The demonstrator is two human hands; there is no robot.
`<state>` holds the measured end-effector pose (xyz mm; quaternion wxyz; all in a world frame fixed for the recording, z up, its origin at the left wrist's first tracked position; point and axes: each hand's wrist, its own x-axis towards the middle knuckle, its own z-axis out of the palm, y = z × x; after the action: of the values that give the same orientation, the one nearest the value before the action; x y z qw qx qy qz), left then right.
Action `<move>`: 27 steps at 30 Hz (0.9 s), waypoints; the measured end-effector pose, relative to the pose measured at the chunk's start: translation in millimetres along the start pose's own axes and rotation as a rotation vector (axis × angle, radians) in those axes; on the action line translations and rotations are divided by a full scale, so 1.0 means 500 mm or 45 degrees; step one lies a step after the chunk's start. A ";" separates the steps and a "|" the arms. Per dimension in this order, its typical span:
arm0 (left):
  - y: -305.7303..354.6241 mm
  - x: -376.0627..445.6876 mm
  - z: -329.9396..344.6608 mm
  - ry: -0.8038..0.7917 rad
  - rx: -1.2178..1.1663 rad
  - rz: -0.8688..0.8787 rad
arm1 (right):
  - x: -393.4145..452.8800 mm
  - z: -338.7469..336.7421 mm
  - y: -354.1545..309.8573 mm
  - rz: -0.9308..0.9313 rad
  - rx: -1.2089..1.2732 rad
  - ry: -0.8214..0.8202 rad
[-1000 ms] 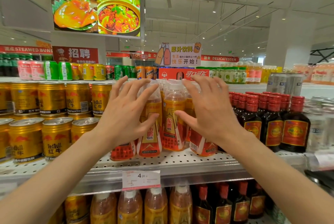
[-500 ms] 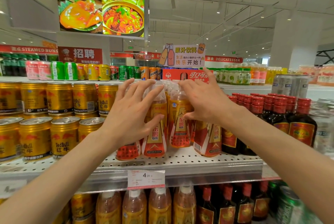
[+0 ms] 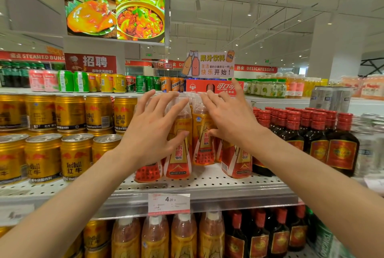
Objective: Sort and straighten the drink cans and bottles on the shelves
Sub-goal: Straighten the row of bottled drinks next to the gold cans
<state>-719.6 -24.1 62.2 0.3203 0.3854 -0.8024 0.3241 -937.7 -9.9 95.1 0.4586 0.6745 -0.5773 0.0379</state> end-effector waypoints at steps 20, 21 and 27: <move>0.002 -0.003 0.008 0.005 0.042 0.020 | -0.108 0.018 0.036 0.401 1.106 0.350; 0.002 -0.003 0.008 0.008 0.044 0.023 | -0.111 0.018 0.035 0.412 1.110 0.321; 0.004 -0.004 0.011 0.029 0.046 0.028 | -0.122 0.010 0.035 0.431 1.167 0.307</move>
<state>-721.6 -26.5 57.1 0.3189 0.3786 -0.7970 0.3462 -974.4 33.7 67.0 0.1662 0.6942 -0.5454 0.4392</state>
